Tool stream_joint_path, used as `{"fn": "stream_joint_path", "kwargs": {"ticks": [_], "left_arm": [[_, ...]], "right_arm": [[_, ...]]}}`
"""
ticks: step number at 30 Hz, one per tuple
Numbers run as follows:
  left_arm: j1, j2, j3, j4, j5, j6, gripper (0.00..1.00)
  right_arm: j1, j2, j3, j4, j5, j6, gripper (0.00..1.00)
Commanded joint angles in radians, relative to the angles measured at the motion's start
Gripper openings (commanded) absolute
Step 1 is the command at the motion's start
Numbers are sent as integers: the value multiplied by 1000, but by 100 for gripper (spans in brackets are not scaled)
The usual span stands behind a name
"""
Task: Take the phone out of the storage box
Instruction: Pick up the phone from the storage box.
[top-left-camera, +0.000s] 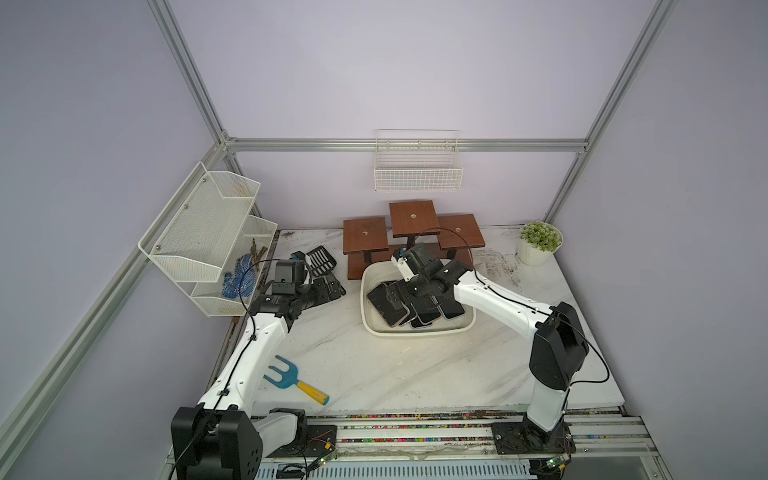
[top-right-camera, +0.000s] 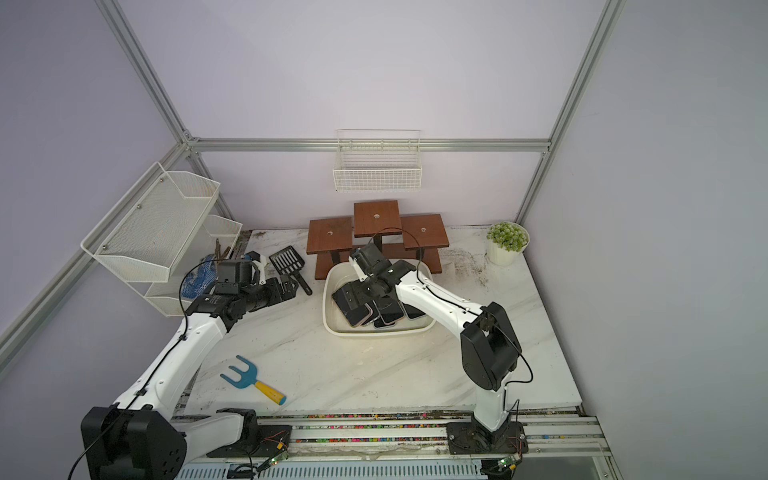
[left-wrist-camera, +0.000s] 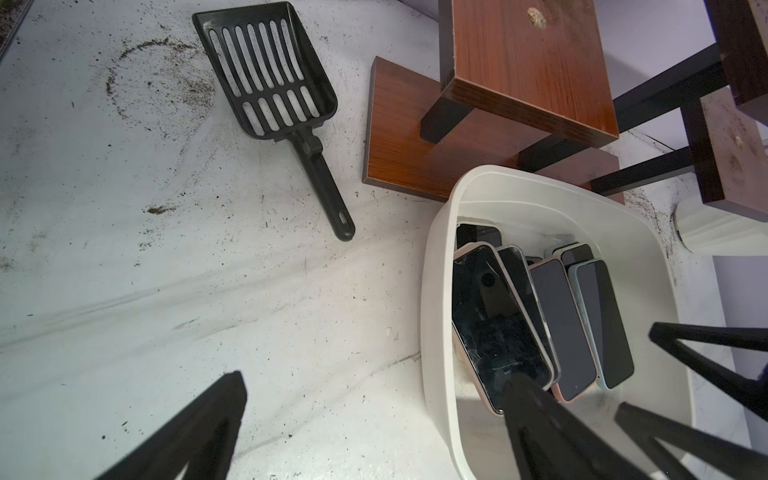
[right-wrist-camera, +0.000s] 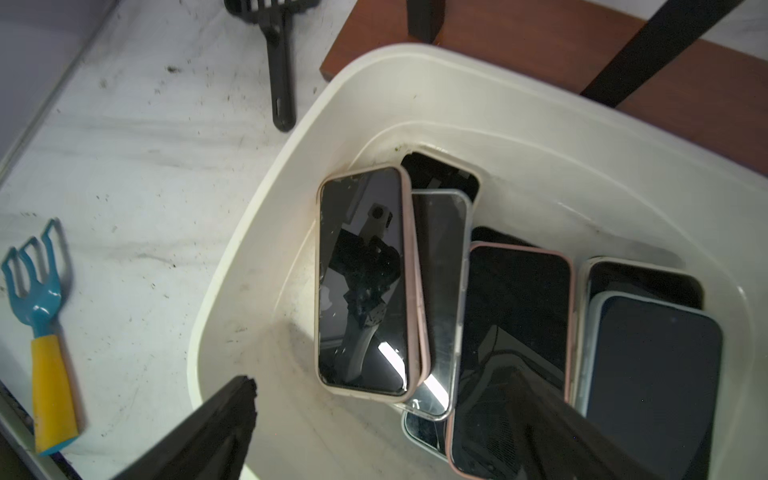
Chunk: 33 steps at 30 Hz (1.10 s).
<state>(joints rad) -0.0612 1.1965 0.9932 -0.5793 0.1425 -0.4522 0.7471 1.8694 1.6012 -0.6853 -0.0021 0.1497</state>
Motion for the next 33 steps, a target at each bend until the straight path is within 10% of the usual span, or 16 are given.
{"fn": "stream_joint_path", "kwargs": {"ticks": [1,33], "left_arm": [[0,-19,6,-24,32,1,100],[-7,-25,-19,-33,37,-6,100]], "right_arm": [[52,38,58,-85,100,-27,100],[173,389,336,-244,392,-35,100]]}}
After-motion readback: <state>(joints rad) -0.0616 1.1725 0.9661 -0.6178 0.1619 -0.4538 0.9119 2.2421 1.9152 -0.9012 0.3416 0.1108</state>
